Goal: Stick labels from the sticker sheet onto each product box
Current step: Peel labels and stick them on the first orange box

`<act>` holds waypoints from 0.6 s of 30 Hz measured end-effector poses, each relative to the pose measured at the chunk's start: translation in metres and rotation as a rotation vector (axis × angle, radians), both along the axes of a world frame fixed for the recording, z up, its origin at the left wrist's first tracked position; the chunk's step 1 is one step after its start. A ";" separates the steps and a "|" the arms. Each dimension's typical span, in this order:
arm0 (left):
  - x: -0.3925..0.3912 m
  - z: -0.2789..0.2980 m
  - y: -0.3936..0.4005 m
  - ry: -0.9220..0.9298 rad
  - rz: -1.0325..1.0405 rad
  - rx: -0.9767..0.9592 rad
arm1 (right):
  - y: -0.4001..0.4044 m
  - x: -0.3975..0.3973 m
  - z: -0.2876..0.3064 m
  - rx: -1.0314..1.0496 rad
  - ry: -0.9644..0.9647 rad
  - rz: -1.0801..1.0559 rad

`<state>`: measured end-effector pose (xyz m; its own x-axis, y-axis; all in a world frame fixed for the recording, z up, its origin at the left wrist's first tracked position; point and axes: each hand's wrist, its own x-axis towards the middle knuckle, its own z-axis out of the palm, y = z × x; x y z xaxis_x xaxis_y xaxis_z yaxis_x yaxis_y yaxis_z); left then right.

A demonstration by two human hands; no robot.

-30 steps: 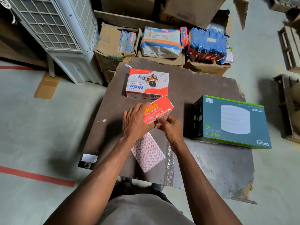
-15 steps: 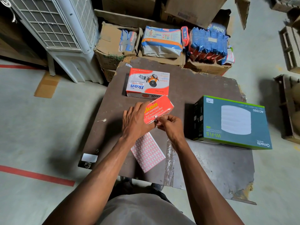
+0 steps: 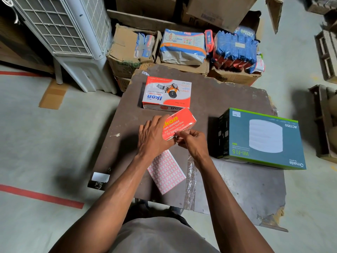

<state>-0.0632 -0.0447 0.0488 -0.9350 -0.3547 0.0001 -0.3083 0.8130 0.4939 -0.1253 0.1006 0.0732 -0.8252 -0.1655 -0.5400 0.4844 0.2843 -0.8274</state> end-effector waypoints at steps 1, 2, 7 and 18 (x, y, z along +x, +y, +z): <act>0.000 0.000 0.000 0.001 0.001 -0.001 | 0.000 0.000 0.001 0.008 -0.001 0.001; 0.000 0.000 0.001 0.003 0.003 -0.003 | 0.000 0.000 0.002 0.019 0.001 0.005; 0.001 -0.002 0.003 0.008 0.010 -0.023 | 0.000 -0.002 0.005 0.048 -0.002 0.007; 0.002 -0.004 0.005 0.009 0.016 -0.023 | -0.008 -0.003 0.010 0.143 -0.024 -0.038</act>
